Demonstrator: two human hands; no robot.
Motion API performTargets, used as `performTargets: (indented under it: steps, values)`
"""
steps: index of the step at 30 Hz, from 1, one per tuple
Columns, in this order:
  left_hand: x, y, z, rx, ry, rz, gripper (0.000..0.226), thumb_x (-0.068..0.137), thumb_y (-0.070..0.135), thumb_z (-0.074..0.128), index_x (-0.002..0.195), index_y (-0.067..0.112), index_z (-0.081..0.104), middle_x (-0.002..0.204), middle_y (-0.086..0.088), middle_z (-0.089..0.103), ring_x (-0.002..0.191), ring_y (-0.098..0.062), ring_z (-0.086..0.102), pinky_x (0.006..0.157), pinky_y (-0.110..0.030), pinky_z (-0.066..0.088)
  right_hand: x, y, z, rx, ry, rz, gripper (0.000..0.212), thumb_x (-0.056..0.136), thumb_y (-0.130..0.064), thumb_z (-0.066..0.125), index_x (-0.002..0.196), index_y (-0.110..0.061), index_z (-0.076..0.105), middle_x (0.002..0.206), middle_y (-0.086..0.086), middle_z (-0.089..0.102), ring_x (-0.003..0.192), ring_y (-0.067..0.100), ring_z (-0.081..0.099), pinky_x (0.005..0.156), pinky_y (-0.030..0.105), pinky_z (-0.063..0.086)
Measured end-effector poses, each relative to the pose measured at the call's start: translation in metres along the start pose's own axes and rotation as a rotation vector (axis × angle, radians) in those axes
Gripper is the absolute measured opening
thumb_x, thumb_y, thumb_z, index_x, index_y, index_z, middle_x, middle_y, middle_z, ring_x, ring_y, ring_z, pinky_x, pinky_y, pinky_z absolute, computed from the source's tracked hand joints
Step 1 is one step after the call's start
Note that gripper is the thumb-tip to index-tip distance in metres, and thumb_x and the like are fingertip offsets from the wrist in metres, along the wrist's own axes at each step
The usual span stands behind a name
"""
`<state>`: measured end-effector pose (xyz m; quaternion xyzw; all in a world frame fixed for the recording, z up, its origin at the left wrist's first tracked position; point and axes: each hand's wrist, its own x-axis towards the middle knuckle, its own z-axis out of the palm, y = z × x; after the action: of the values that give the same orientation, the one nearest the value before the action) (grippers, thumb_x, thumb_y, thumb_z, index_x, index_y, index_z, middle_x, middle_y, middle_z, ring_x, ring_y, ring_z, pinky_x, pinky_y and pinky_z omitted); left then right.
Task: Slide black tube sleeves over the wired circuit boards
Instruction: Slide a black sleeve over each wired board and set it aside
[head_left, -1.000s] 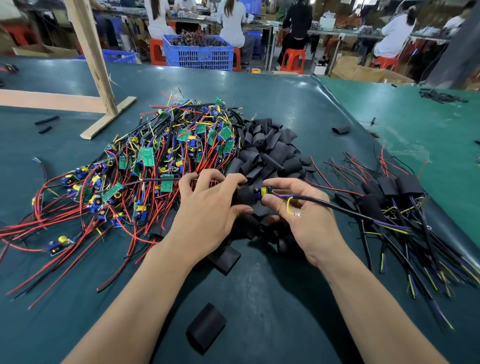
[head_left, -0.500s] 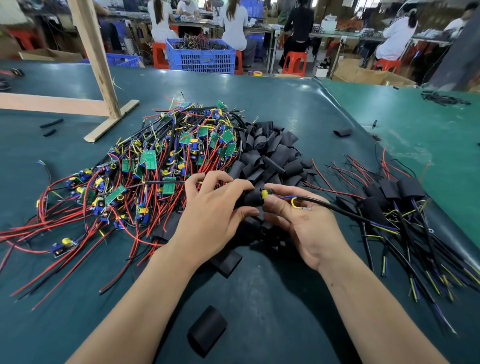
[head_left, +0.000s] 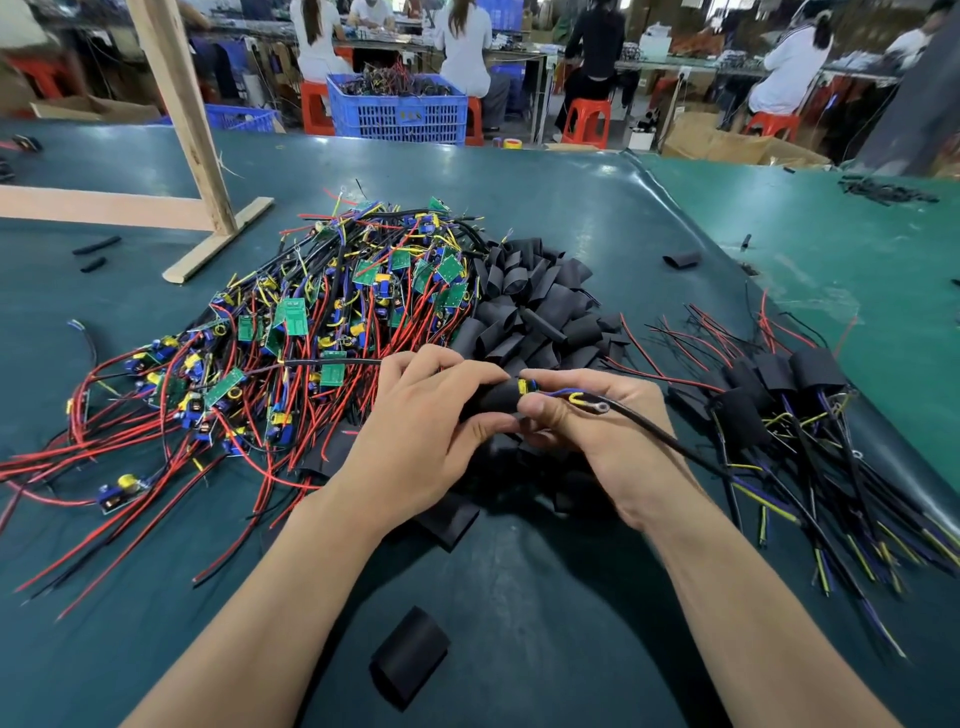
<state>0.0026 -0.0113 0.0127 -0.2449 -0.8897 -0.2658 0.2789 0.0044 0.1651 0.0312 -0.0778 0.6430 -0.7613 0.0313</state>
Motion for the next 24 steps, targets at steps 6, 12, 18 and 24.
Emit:
performTargets:
  steps: [6,12,18,24]
  values:
    - [0.0003,-0.0068,-0.0060,0.118,-0.188,-0.096,0.049,0.095,0.054,0.039,0.124,0.024,0.064,0.105,0.013,0.065,0.110,-0.017,0.048,0.100,-0.040,0.025,0.0002,0.0009,-0.0004,-0.099,-0.034,-0.004,0.036,0.086,0.005,0.068,0.077,-0.028,0.080,0.072,0.007,0.073,0.063,0.015,0.067,0.062,0.025,0.058]
    - [0.0007,-0.0011,-0.0045,0.231,-0.231,-0.044,0.056,0.098,0.052,0.026,0.127,0.022,0.062,0.100,0.010,0.063,0.105,-0.022,0.051,0.098,-0.044,0.031,0.0003,0.0044,-0.0005,-0.164,-0.008,-0.005,0.038,0.088,0.002,0.067,0.078,-0.032,0.080,0.076,0.008,0.075,0.068,0.016,0.069,0.062,0.025,0.058]
    - [0.0018,-0.0002,-0.0031,0.187,-0.270,-0.057,0.056,0.099,0.049,0.019,0.129,0.023,0.058,0.107,0.007,0.060,0.105,-0.022,0.049,0.096,-0.043,0.034,0.0002,0.0043,-0.0014,-0.053,-0.032,0.087,0.033,0.088,0.002,0.065,0.080,-0.025,0.081,0.078,0.011,0.073,0.072,0.020,0.068,0.061,0.026,0.057]
    - [0.0021,0.0021,-0.0031,0.191,-0.271,-0.028,0.056,0.100,0.047,0.021,0.127,0.018,0.060,0.104,0.002,0.059,0.099,-0.025,0.050,0.090,-0.040,0.036,0.0003,0.0080,0.0013,-0.161,0.000,0.060,0.027,0.092,0.001,0.063,0.094,-0.023,0.075,0.071,0.002,0.072,0.068,0.013,0.069,0.061,0.028,0.059]
